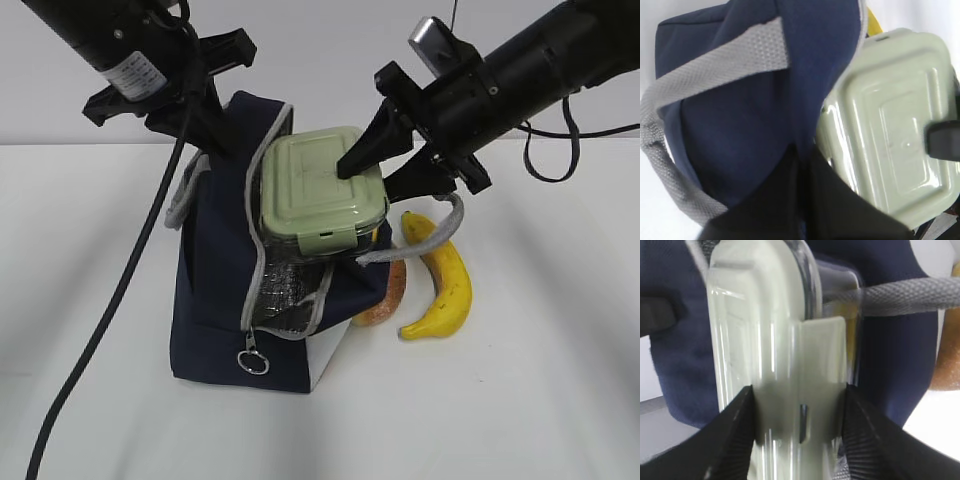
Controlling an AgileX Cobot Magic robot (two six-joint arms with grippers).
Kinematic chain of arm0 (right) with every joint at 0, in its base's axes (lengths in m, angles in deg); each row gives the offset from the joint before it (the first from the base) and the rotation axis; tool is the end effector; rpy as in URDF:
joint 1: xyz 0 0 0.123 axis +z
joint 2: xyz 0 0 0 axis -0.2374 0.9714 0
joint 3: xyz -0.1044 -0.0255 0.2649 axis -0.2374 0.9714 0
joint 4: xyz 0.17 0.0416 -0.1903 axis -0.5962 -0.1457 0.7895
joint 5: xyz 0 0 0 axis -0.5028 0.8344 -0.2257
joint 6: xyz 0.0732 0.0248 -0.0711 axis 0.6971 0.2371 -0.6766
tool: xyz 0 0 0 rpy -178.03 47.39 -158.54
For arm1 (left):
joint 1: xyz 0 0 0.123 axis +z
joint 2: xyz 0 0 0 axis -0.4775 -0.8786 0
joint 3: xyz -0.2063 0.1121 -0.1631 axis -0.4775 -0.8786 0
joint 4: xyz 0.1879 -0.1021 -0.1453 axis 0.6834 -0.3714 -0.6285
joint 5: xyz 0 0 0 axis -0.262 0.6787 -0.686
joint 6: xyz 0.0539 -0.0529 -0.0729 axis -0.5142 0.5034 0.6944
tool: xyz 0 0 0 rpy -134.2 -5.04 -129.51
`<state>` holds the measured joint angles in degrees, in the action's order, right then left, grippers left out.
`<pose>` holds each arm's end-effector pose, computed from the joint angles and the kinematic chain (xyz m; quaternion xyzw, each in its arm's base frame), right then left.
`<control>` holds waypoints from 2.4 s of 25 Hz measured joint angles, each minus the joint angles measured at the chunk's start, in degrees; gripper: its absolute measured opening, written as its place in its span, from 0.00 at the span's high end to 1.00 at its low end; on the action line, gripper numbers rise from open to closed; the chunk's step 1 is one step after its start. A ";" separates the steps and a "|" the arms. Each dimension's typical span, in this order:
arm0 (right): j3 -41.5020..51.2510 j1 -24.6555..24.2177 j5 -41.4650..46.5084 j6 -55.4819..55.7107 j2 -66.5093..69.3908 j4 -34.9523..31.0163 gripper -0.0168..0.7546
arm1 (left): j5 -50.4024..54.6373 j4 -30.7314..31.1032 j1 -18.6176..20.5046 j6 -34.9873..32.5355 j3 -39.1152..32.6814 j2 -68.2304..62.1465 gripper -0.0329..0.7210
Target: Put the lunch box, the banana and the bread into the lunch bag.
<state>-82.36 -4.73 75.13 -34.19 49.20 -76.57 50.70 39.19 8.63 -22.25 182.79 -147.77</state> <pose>0.3879 0.1404 0.2478 -0.0399 0.9016 0.4230 0.0807 0.3738 -0.1739 0.3002 0.0960 0.9582 -0.2231 0.1510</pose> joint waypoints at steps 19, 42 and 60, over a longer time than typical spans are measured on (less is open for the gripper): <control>0.00 2.23 -5.09 4.40 2.02 -5.61 0.49 | -0.20 0.16 0.00 -0.18 0.00 0.00 0.96; -0.44 8.77 -11.59 8.36 9.40 -1.58 0.49 | -0.25 -0.25 0.00 -0.39 0.00 0.00 0.96; -0.84 9.37 -18.55 6.91 14.18 -2.20 0.49 | -0.20 -0.72 0.00 -0.44 0.00 0.00 0.96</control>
<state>-83.20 4.64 56.57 -27.28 63.39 -78.77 50.50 38.47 8.63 -22.69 182.79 -147.77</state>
